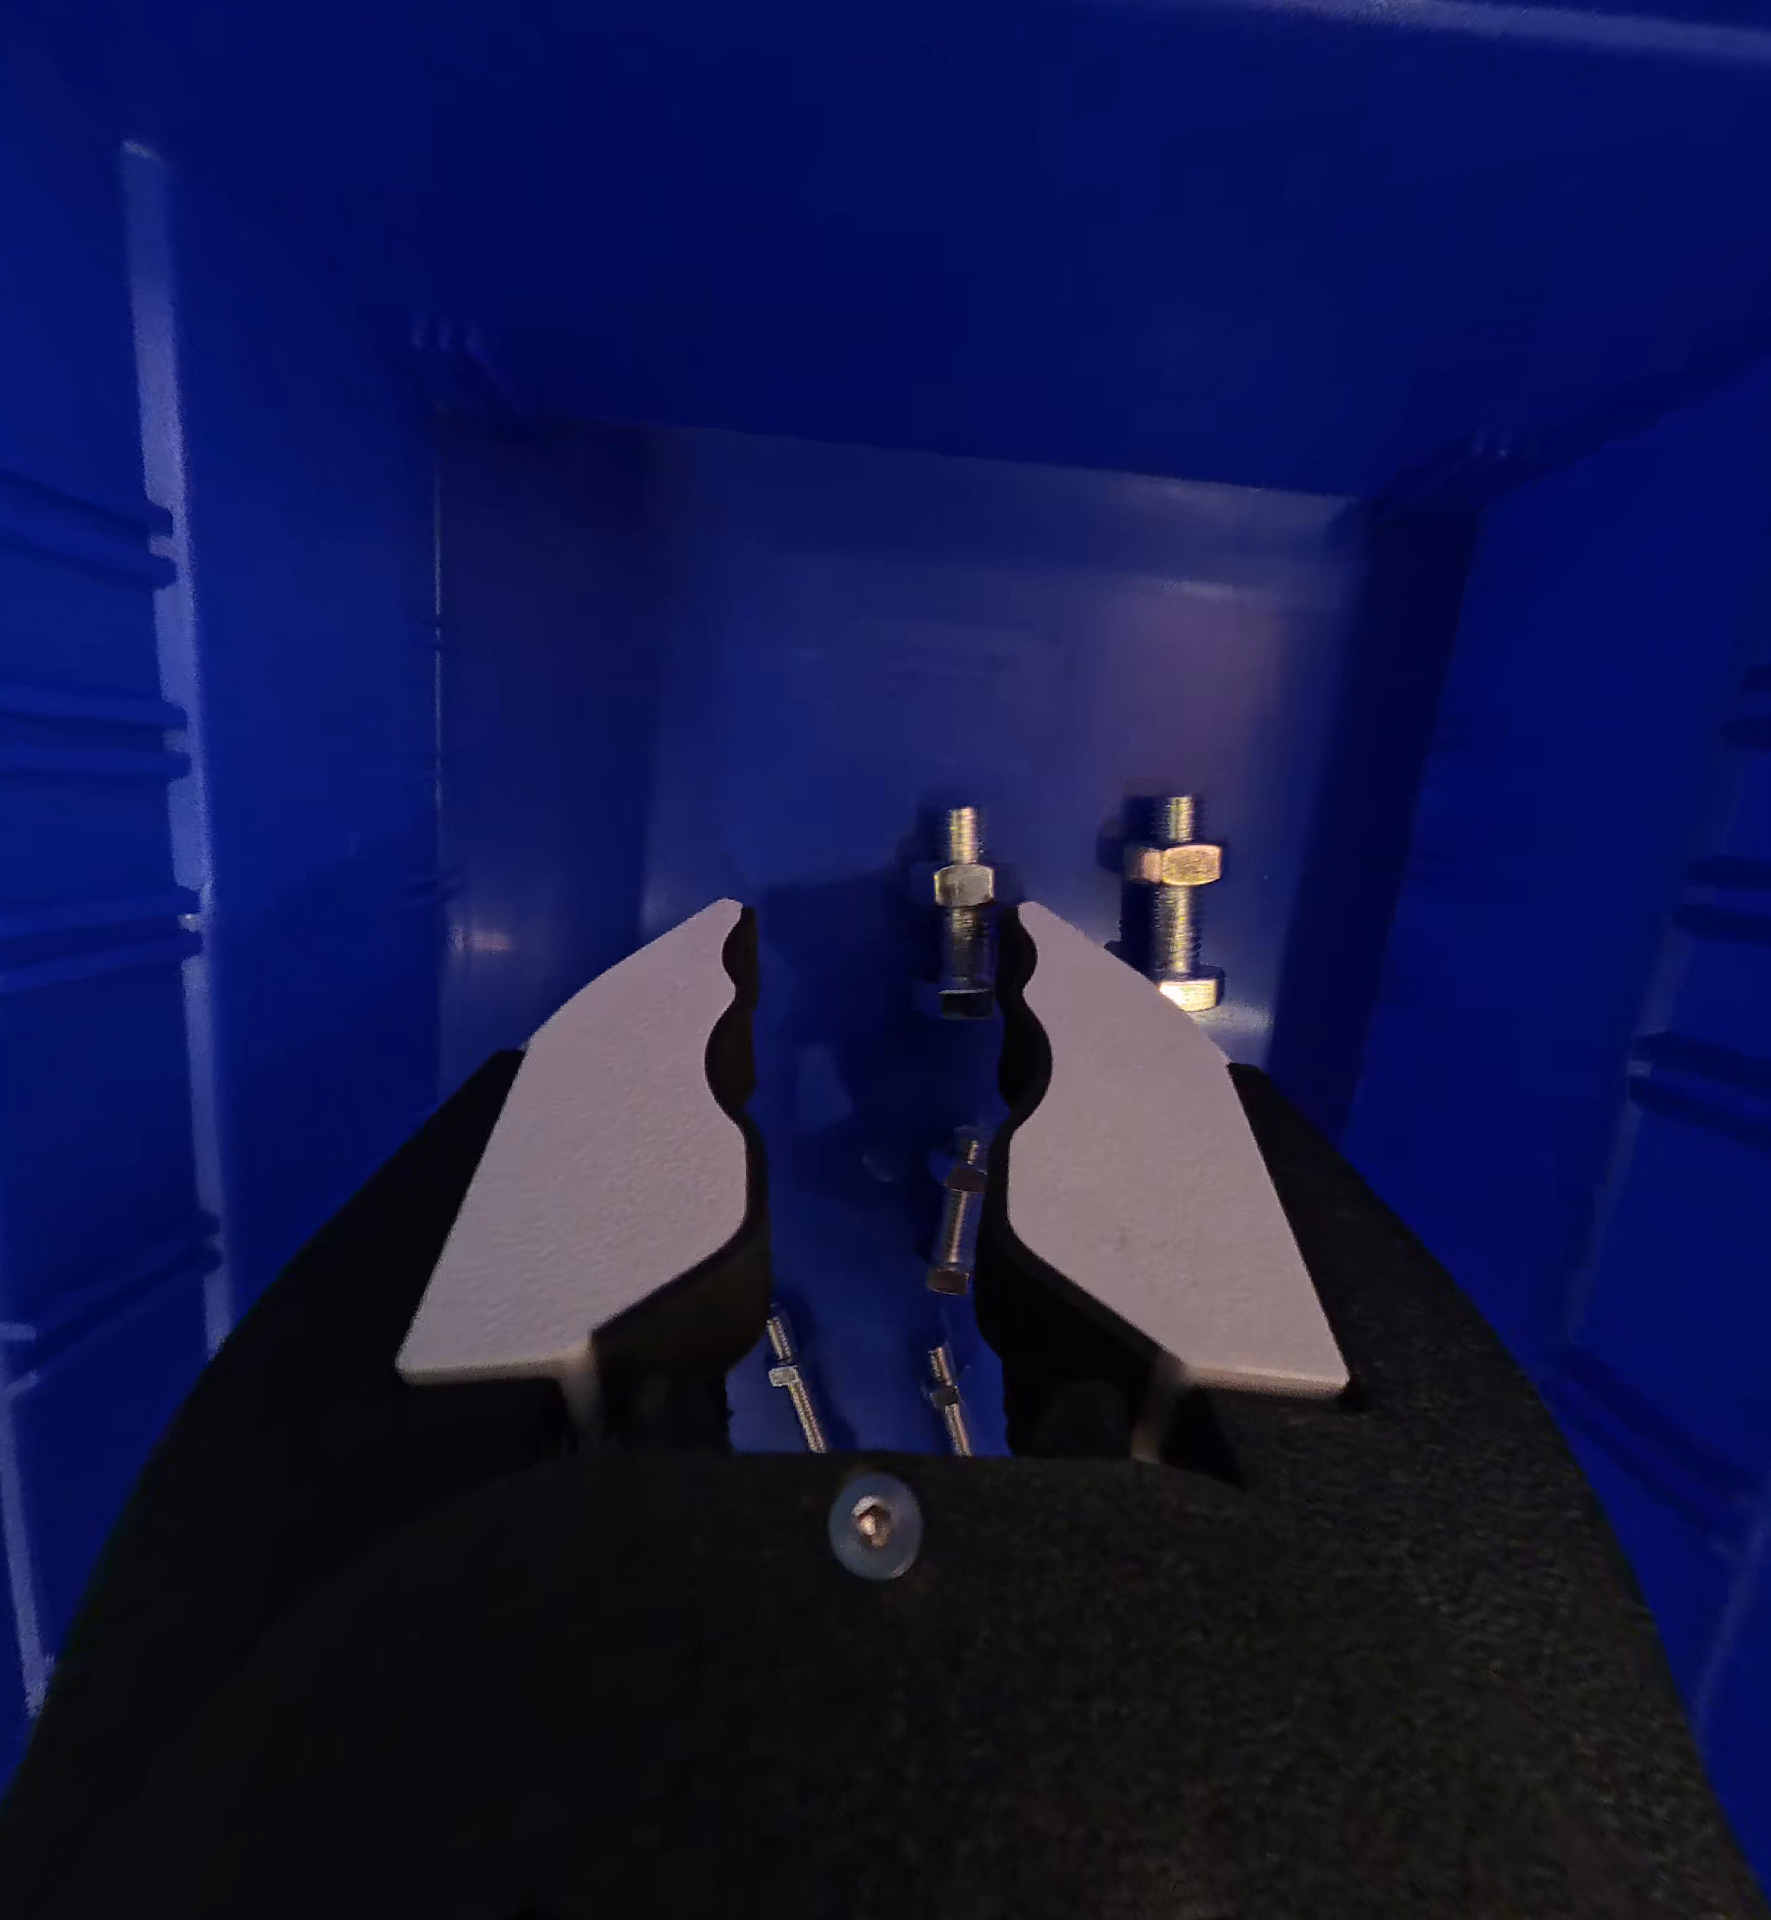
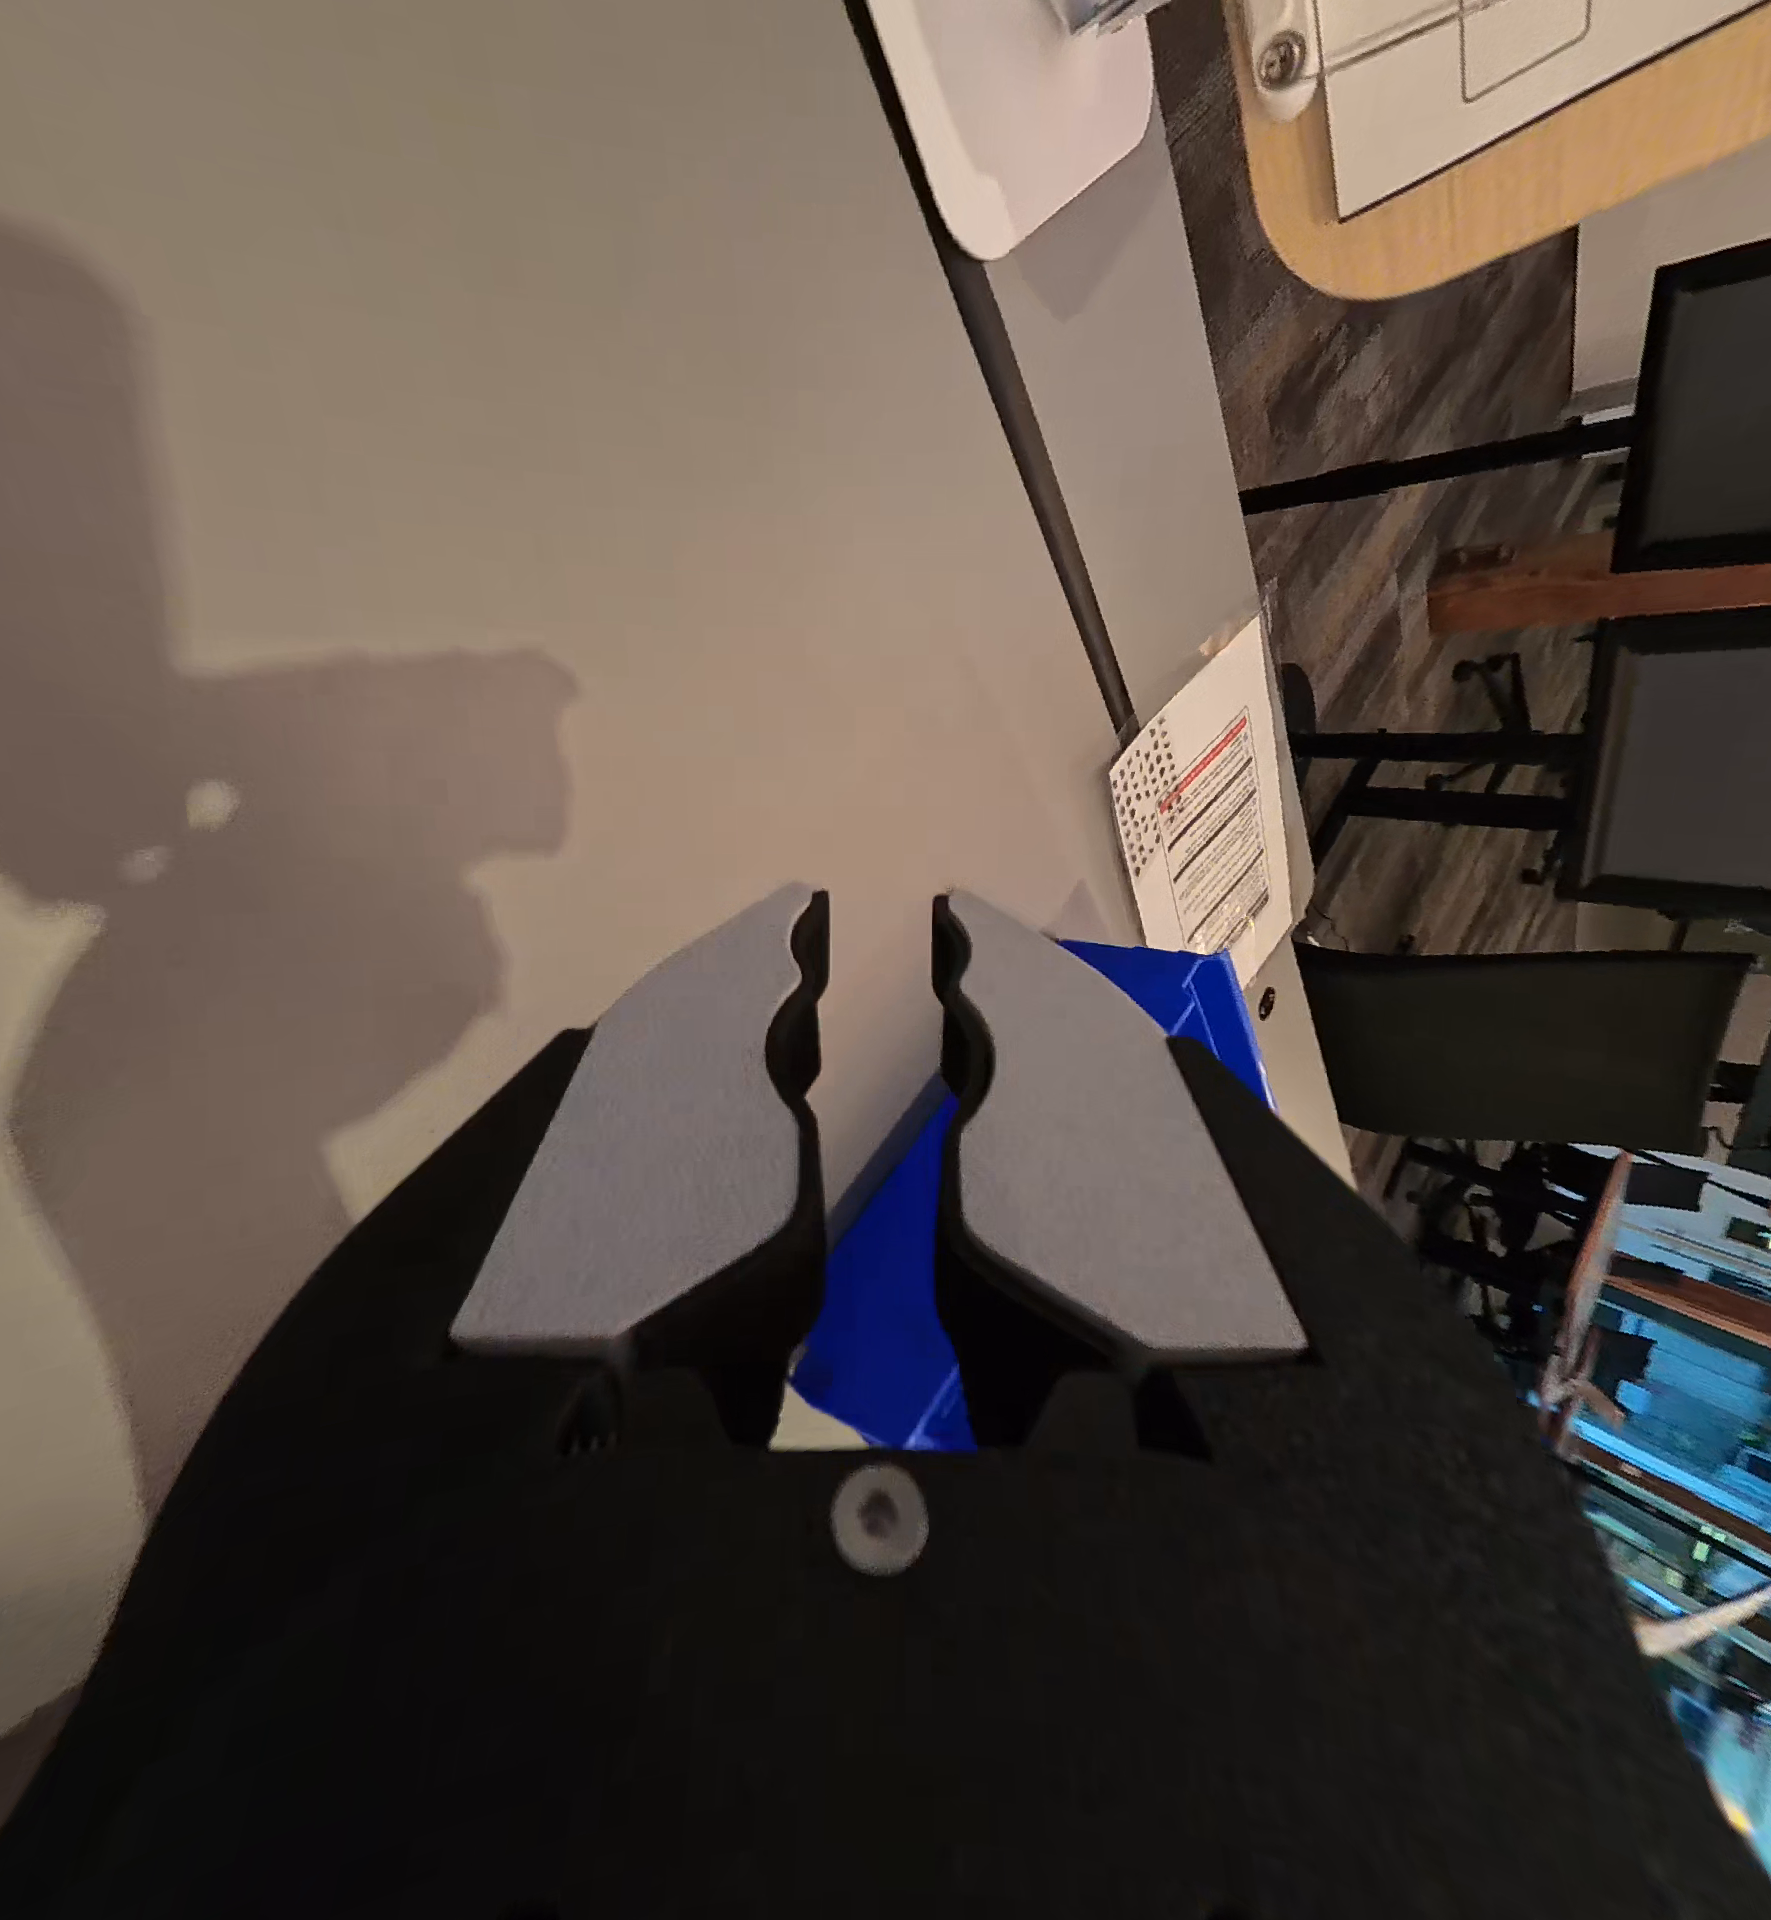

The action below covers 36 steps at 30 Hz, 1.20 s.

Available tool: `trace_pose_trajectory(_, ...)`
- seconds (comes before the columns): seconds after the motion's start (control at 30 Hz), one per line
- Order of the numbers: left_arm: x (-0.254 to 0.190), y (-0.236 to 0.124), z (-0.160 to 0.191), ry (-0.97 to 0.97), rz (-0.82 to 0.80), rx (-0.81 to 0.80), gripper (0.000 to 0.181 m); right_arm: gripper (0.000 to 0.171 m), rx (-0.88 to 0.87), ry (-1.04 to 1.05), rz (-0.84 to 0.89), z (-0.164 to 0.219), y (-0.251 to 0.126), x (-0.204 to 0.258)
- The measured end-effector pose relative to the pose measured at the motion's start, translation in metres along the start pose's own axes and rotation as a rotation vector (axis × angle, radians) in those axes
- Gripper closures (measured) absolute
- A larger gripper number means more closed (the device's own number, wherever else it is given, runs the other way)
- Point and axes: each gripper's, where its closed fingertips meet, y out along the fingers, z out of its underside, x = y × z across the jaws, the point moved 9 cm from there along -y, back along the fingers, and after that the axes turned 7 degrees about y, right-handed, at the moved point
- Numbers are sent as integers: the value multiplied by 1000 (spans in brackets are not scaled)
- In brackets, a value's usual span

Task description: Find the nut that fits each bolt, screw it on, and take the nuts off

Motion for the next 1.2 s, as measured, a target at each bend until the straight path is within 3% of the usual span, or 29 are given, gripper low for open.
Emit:
trace_pose_trajectory(0.53,1,2,-1,-31,30,-13,137,156,79,-72,50,-20,-27,10)
trace_pose_trajectory(1.2,-5,2,-4,-20,29,-4,139,153,139,-64,21,-8,-12,4)
